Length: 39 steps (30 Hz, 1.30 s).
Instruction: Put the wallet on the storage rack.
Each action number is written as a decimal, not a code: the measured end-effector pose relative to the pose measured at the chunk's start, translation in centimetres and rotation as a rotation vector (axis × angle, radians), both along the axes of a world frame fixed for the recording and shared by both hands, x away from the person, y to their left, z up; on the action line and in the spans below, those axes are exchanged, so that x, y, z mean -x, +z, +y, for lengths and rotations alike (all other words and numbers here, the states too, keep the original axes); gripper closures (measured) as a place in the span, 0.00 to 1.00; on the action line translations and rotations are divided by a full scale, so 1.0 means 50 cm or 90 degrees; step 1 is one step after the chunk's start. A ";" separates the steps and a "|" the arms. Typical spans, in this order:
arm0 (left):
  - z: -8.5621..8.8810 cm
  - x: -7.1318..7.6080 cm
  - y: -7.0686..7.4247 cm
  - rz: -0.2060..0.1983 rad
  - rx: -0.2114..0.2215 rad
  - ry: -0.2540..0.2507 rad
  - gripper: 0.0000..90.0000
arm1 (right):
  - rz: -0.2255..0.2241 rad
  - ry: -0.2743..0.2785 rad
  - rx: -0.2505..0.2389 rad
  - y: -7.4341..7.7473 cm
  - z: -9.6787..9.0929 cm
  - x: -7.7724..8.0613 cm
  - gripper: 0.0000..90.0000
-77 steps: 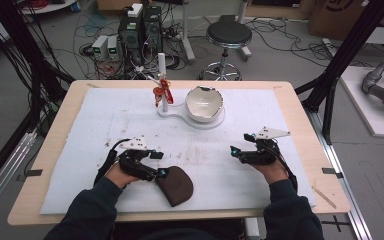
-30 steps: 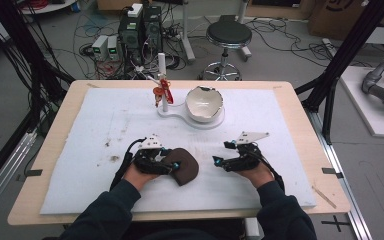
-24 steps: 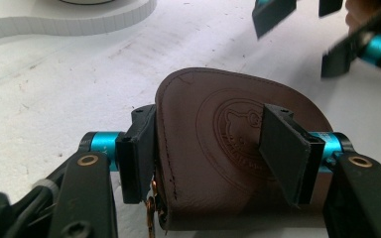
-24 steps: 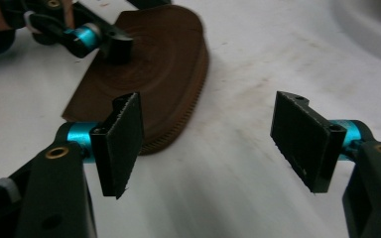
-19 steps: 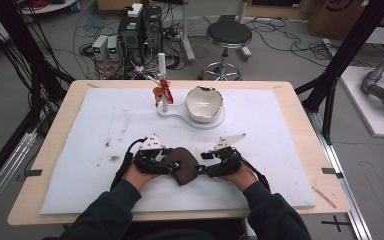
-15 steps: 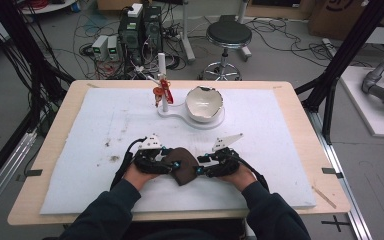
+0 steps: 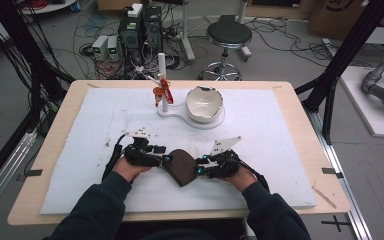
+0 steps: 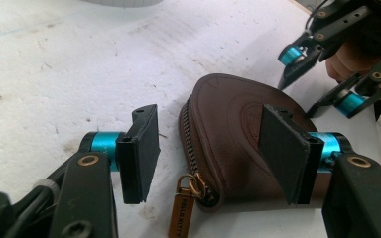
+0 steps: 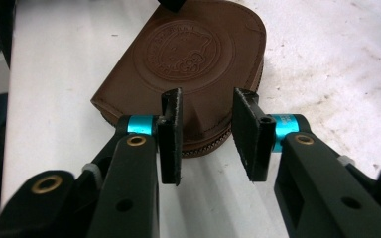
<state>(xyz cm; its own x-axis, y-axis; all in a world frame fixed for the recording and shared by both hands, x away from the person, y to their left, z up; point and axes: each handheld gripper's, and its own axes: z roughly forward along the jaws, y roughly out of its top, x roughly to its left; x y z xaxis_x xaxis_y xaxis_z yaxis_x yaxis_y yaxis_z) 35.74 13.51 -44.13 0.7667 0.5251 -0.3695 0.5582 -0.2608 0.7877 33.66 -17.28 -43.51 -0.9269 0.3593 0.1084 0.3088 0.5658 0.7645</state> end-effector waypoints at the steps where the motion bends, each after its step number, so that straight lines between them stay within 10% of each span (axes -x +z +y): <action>1: 0.001 0.001 0.001 -0.002 -0.002 -0.002 0.46 | 0.000 0.000 0.000 0.000 0.000 0.000 0.66; 9: 0.009 0.001 0.005 -0.021 -0.009 -0.002 0.49 | 0.089 -0.052 -0.055 -0.006 0.007 -0.018 0.35; 13: 0.018 -0.001 0.008 -0.028 -0.004 0.008 0.49 | 0.115 -0.085 -0.036 -0.017 0.019 -0.026 0.37; 14: 0.021 -0.001 0.009 -0.026 -0.002 0.010 0.49 | 0.127 -0.065 -0.032 -0.018 0.022 -0.028 0.52; 18: 0.022 -0.003 0.006 -0.017 0.007 0.002 0.49 | 0.106 -0.041 -0.024 -0.013 0.025 -0.024 0.54; 28: 0.014 -0.004 -0.004 0.021 0.018 -0.058 0.52 | -0.061 0.038 0.027 0.005 0.037 -0.002 0.58; 32: 0.010 0.002 -0.001 -0.002 0.000 -0.066 0.74 | -0.042 0.029 0.021 0.004 0.035 -0.004 0.58; 39: 0.013 0.007 0.007 -0.042 0.001 -0.075 0.80 | 0.013 -0.005 0.000 -0.002 0.031 -0.013 0.47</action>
<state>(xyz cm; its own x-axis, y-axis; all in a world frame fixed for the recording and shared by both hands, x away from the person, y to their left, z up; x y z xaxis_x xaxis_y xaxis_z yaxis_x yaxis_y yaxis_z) 35.37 14.14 -43.78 0.8456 0.4291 -0.3174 0.4708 -0.3197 0.8223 34.33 -15.72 -43.59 -0.9218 0.3665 0.1267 0.3283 0.5639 0.7577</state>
